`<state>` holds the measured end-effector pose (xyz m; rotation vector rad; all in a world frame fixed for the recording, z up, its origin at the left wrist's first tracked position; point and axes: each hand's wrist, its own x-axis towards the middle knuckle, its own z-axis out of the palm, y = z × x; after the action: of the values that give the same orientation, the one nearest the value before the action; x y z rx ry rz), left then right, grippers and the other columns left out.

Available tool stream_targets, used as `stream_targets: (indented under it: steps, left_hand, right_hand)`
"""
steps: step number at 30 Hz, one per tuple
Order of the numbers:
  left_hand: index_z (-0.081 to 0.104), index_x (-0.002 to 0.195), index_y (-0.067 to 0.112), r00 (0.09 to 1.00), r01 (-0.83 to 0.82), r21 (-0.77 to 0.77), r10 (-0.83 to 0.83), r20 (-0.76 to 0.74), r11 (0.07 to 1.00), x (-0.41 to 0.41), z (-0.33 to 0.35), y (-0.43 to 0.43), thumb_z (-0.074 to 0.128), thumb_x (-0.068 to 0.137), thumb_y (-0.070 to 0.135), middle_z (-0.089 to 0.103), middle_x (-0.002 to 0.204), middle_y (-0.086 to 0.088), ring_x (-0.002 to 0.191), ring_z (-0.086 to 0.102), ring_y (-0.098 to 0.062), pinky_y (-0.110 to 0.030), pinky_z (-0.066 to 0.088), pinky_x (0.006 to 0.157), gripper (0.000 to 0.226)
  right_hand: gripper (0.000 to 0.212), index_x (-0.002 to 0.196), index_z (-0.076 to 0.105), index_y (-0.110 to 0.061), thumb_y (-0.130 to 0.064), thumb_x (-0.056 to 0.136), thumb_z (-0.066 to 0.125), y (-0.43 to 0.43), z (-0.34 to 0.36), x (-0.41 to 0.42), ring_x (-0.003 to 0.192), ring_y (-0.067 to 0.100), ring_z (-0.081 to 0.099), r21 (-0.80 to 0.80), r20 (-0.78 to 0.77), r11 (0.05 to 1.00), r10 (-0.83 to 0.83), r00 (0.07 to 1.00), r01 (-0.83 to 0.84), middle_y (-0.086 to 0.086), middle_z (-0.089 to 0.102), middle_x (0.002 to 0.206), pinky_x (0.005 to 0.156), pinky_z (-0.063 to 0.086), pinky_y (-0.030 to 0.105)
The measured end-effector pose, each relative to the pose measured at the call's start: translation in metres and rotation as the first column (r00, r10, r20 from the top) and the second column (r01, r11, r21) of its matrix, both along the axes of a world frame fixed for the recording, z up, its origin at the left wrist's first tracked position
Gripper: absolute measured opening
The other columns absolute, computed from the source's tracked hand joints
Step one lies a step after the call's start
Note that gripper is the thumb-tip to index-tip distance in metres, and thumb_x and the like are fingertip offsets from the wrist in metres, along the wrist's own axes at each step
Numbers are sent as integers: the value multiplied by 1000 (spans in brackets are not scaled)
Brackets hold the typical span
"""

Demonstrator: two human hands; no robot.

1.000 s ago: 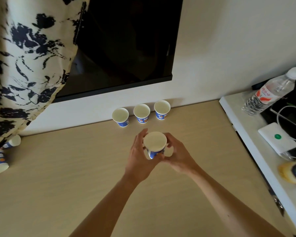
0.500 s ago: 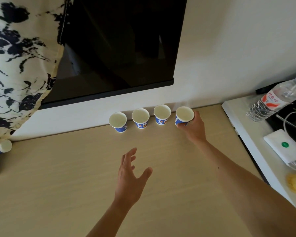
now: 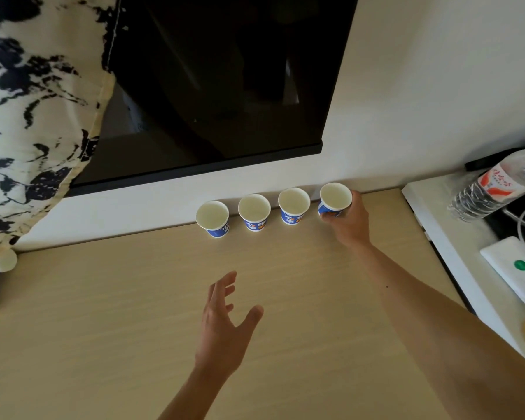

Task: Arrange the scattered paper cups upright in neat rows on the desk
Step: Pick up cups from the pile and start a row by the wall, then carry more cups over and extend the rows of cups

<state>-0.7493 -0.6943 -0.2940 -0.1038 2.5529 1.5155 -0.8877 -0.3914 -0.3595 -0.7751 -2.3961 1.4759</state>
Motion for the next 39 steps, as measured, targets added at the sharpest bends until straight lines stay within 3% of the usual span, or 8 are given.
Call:
stream_targets:
  steps: [6,10,15,21,23,27,32,39]
  left_hand:
    - [47,135,22,1000,-7,8,7,4,1000,3,-2,-7,81,77,17,52,132,13,121,53,-7,-28,50,93,67]
    - [47,136,23,1000,-7,9,7,1,1000,3,-1,-12,81,77,16,51,132,13,120,53,-6,-29,51,94,68]
    - [46,136,22,1000,-17,28,17,4,999,7,1,-21,81,78,16,51,132,12,120,53,-7,-30,50,94,68]
    - [46,136,21,999,-54,48,54,7,997,21,14,-40,80,79,18,51,134,10,120,53,-9,-32,51,94,67]
    - [46,136,20,997,-74,56,74,2,996,27,18,-54,80,79,18,51,133,9,119,53,-9,-31,51,93,67]
    - [46,136,22,991,-135,61,135,4,989,41,29,-94,80,78,17,50,131,9,118,52,-8,-24,48,90,67]
    - [43,138,23,972,-234,47,235,-23,971,59,44,-194,79,79,19,49,129,10,115,49,-7,-15,43,87,69]
    - [44,139,17,935,-352,13,352,-51,936,68,51,-306,79,78,20,52,132,4,119,52,-12,-35,46,100,70]
  right_hand:
    - [63,121,53,-16,-17,68,88,1,-2,-5,90,10,59,5,-4,1000,4,1000,-4,-11,62,104,67,40,11]
    - [76,131,48,-16,-14,67,89,4,-3,-6,100,11,58,5,3,1000,10,1000,-10,-9,61,113,83,44,25]
    - [94,149,32,-9,-4,71,84,-2,-4,20,119,20,54,-1,90,999,-53,995,53,7,53,135,96,47,34]
    - [74,144,41,-2,5,79,75,-71,1,99,113,32,57,-39,9,984,-172,985,172,18,52,128,97,47,40]
    - [70,142,43,-3,7,80,73,-109,10,120,112,31,58,-92,12,987,-134,991,135,17,53,126,95,50,46]
    - [68,141,43,-5,12,82,70,-191,29,141,117,30,58,-225,20,973,58,998,-52,16,55,126,90,50,37]
    - [70,143,42,-10,7,83,71,-326,70,148,119,17,55,-250,53,894,397,916,-372,11,55,133,100,49,38]
    - [66,142,44,-9,-1,84,75,-437,99,147,127,23,54,-161,89,819,568,818,-551,12,54,138,105,48,47]
